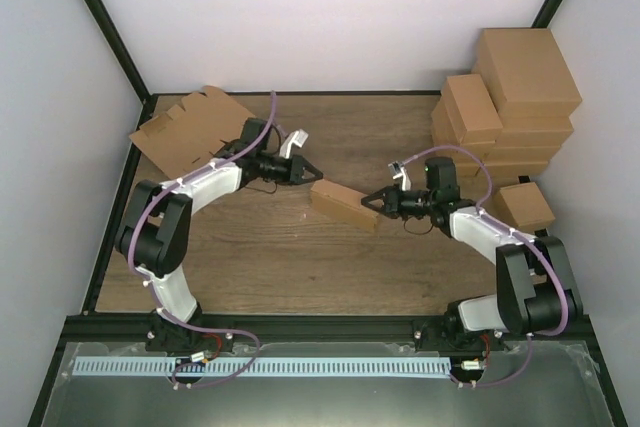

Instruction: Fold the paper box

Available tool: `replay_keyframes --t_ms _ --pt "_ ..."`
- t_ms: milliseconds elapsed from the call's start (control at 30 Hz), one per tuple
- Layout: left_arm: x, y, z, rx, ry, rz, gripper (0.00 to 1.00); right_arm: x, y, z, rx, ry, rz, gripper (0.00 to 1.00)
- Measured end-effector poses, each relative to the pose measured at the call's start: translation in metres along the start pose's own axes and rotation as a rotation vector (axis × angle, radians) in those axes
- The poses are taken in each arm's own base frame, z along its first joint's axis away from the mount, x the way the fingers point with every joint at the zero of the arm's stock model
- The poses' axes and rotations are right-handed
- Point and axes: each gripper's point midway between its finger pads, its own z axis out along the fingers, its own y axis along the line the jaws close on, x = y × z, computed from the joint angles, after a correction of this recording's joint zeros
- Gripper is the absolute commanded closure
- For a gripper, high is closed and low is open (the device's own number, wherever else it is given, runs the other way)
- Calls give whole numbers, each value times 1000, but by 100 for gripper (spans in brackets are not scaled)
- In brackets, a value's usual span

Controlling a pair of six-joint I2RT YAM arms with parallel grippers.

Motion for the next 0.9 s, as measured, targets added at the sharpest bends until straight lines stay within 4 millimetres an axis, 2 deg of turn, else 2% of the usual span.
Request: replay_keyframes --t_ms 100,233,333,400,500,700,900 --pt "-17 -8 -6 5 -27 25 92 -12 12 -3 -9 -16 -32 98" --pt "-26 -12 -11 12 -44 40 93 -18 12 -5 -9 -24 -32 98" --pt "-23 -5 -6 21 -31 27 94 -18 1 -1 -5 -13 -8 99" --pt "-15 7 1 22 -15 5 94 -13 -10 4 -3 -1 13 99" --pt "9 29 12 28 27 -59 95 -1 -28 10 -20 28 54 99" --pt "8 29 14 74 16 -45 96 -1 -29 10 -106 36 28 99" --pt "6 28 13 59 25 -53 96 -1 -25 7 -95 32 13 99"
